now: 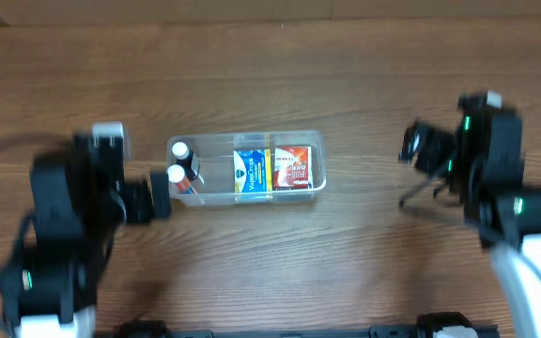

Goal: Pack container

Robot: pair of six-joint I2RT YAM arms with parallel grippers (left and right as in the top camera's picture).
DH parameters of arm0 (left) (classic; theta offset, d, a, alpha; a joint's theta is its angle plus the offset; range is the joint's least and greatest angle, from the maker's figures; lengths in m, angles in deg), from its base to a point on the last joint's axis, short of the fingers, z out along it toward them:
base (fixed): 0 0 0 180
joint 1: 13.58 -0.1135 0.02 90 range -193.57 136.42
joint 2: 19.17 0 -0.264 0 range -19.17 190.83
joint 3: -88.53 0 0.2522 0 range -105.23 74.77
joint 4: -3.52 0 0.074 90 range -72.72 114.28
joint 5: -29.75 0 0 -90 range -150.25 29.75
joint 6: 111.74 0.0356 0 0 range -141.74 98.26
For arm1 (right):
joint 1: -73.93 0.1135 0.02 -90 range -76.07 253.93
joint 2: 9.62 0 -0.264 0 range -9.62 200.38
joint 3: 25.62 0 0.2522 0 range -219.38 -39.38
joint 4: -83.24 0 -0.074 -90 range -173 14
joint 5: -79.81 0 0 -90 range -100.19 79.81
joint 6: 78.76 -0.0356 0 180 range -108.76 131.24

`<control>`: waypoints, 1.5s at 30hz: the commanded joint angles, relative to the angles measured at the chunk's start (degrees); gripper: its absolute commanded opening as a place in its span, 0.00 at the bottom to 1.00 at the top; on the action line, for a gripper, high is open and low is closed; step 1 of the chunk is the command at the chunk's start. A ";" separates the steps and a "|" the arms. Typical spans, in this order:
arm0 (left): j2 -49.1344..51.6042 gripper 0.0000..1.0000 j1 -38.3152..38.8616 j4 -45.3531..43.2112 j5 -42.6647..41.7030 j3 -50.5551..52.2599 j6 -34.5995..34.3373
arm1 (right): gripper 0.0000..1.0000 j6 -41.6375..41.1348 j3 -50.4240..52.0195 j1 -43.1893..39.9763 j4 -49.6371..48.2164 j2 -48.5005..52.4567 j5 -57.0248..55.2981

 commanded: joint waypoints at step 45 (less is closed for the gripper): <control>-15.91 1.00 0.39 1.99 -0.17 11.10 -2.27 | 1.00 25.03 58.60 0.63 -46.53 -58.84 13.53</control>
